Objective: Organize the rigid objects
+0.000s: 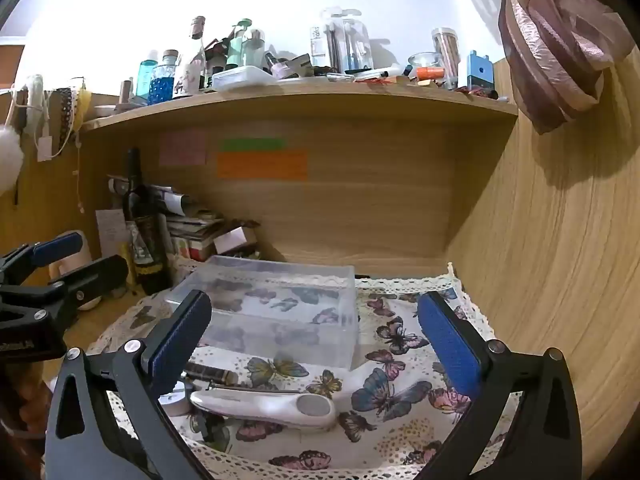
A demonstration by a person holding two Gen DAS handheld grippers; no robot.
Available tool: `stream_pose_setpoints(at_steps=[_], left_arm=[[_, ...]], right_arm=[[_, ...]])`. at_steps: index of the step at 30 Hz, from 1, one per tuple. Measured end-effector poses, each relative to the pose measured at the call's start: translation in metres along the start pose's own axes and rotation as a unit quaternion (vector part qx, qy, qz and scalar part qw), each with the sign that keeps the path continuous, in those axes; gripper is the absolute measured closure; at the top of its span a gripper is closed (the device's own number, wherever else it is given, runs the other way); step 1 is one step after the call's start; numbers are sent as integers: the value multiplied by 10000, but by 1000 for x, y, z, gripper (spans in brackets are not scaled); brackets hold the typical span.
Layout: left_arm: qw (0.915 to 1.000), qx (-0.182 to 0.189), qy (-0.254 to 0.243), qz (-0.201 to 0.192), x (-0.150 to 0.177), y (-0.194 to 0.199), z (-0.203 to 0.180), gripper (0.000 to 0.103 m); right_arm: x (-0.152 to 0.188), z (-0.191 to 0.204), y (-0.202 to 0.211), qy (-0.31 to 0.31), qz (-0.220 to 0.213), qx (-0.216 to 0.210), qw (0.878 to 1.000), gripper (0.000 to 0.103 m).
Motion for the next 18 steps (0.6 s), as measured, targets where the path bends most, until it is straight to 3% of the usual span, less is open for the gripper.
stream_pose_setpoints(at_steps=[8,18], left_arm=[[9998,63,171,-12,-2,-2,1,0],[9998,114,12,-140,-6,2,-6,0]], right_arm=[[0,0,-2,-26,-29,-40,10000,0],[-1,1,0,-60,-34,-70,10000,0]])
Point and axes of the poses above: each gripper's, at about its wrist camera, not at the fingertips, and y roughly against the way its jaws point, z to its left, x to its underside, the point moved 10 cm from there along -y, roughly the way its jaws point, and after that the axes turned 7 degrees about x, right-handed, at the moved point
